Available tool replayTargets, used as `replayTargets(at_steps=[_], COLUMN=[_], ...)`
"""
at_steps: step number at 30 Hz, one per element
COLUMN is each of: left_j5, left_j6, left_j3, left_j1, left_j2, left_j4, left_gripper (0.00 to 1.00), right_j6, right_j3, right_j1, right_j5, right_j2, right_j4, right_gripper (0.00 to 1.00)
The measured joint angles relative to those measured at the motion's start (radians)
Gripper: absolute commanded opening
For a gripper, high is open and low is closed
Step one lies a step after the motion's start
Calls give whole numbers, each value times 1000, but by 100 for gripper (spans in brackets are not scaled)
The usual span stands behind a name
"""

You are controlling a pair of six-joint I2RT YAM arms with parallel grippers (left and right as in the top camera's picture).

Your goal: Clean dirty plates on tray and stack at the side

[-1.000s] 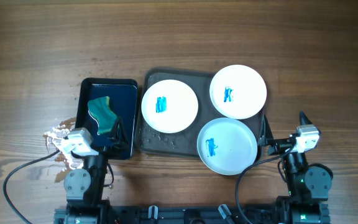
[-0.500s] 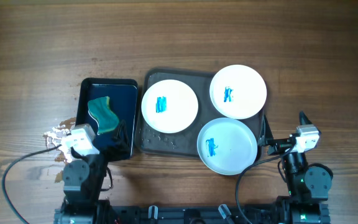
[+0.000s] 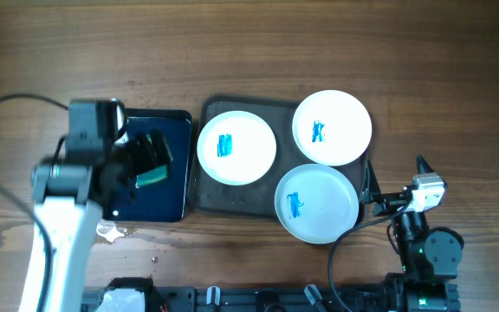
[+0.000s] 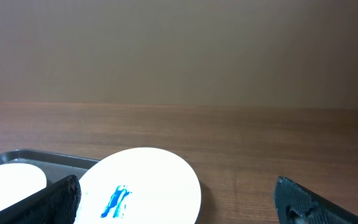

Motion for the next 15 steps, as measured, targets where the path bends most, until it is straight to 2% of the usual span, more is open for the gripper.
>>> replayTargets(at_steps=[4, 11, 13, 15], left_j5=[5, 16, 16, 16], left_j6=[2, 2, 2, 2], left_j3=[20, 21, 21, 21], left_j1=[0, 0, 0, 0], left_j2=[112, 114, 114, 114], left_j4=[-81, -90, -98, -96], left_gripper=[100, 100, 100, 100], right_j6=[0, 5, 60, 219], right_j3=[0, 0, 0, 0], right_j1=[0, 0, 0, 0], right_j5=[0, 0, -5, -55], right_j2=[0, 0, 0, 0], right_j4=[0, 0, 0, 9], right_gripper=[100, 100, 100, 100])
